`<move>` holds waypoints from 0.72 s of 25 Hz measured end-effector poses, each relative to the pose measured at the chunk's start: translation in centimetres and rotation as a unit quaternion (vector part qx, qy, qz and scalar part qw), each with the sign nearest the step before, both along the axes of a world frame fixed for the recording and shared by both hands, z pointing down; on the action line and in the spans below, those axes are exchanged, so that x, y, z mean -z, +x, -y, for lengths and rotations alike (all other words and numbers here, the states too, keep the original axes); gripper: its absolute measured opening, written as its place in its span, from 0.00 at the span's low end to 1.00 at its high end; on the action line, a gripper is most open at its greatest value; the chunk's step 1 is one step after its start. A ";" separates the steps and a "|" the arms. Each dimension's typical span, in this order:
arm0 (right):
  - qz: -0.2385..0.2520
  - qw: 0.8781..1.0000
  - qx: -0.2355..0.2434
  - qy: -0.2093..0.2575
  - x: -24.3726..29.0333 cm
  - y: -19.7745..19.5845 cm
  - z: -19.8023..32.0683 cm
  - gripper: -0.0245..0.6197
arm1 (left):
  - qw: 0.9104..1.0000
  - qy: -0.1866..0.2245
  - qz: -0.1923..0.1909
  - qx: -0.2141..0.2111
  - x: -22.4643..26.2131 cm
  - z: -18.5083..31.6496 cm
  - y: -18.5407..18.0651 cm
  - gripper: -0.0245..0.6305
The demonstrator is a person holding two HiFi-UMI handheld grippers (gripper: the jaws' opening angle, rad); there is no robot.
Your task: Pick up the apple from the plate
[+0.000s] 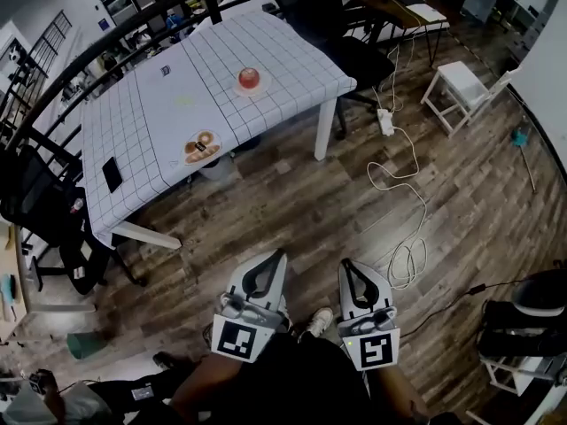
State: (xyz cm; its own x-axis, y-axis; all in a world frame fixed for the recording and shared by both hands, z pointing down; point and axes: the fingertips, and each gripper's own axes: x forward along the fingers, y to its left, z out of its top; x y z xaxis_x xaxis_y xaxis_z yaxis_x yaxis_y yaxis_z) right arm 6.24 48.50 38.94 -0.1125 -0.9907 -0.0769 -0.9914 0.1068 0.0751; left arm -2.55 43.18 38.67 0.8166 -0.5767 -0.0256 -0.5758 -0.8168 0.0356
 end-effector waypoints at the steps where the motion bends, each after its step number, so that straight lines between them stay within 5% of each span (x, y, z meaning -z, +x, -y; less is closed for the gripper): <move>1: -0.006 1.000 0.001 0.000 0.0 -0.4 0.5 0.08 | 1.000 -0.001 0.000 0.003 0.0 0.4 -0.4 0.05; 18: -0.010 1.000 0.018 0.008 1.4 -8.1 11.0 0.08 | 0.998 0.002 -0.030 0.051 0.4 9.9 -9.2 0.05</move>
